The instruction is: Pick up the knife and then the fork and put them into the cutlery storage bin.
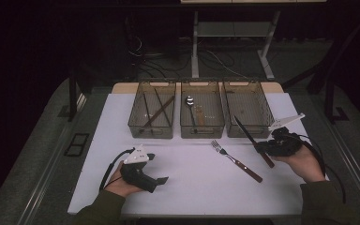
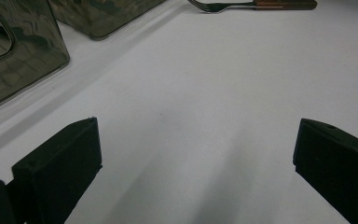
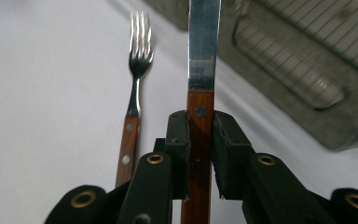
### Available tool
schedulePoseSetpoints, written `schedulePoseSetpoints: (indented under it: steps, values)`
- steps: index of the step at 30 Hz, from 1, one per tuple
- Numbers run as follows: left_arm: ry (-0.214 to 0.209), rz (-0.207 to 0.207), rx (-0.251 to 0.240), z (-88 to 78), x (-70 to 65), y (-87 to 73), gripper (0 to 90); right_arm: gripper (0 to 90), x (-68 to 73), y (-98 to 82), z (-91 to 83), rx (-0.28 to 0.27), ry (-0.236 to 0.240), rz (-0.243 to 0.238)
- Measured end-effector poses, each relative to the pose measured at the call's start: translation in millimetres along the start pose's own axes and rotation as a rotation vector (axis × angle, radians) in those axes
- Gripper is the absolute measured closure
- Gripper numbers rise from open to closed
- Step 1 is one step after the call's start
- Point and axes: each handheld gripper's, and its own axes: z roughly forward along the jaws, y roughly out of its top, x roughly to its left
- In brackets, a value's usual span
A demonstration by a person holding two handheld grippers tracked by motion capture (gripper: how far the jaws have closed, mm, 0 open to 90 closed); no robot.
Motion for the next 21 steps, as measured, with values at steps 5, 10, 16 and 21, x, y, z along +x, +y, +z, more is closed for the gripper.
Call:
schedulePoseSetpoints:
  steps: [5,10,16,21]
  values:
    - [-0.006,-0.004,-0.001,1.2,-0.8,-0.4,0.6,77.6,-4.1,0.1,-6.0,-0.082,-0.027,0.018]
    - [-0.007,-0.005,-0.001,1.2,-0.7,-0.5,0.6,77.6,-8.9,1.4,-10.2,-0.137,-0.037,0.029]
    - [-0.006,-0.003,0.002,1.6,-1.4,-0.5,0.6,77.6,-14.2,2.2,-13.6,-0.185,-0.051,0.051]
    - [-0.008,-0.005,0.001,2.0,-1.2,-0.6,0.6,77.6,-18.7,5.4,-19.1,-0.224,-0.062,0.073]
